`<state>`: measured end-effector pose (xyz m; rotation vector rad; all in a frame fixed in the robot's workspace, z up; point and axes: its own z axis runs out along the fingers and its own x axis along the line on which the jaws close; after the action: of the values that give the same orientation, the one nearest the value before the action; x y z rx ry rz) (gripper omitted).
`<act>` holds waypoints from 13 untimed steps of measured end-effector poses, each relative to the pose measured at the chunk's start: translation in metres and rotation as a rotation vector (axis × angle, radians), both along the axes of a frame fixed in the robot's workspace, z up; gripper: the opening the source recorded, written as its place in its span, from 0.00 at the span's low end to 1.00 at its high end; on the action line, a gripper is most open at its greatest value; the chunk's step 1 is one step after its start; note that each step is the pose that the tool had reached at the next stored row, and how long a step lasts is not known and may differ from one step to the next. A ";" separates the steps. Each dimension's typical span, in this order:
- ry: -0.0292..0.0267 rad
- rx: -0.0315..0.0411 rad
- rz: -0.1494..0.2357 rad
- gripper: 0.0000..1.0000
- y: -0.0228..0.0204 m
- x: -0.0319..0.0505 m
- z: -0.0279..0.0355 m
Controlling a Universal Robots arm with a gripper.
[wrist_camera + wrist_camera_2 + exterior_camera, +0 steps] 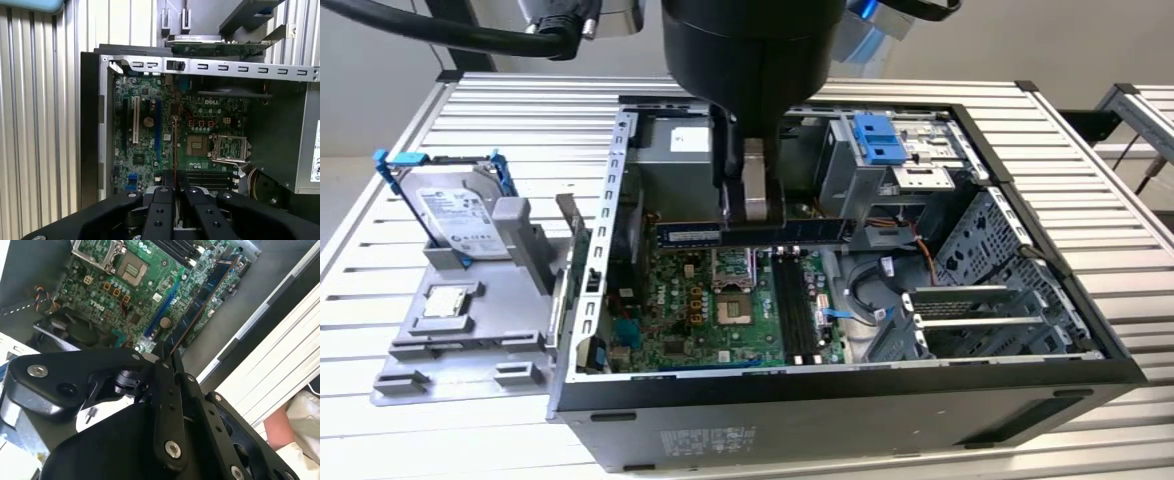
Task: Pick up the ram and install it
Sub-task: 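Pick up the ram and move it above insertion slot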
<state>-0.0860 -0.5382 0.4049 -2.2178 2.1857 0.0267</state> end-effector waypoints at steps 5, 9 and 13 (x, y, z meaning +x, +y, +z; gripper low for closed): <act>0.0001 -0.0001 0.001 0.00 0.0000 0.0140 0.0001; 0.0001 -0.0001 0.003 0.00 0.0000 0.0251 0.0000; 0.0002 -0.0002 0.004 0.00 0.0000 0.0361 0.0001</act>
<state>-0.0499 -0.5382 0.4050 -2.2221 2.1816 0.0268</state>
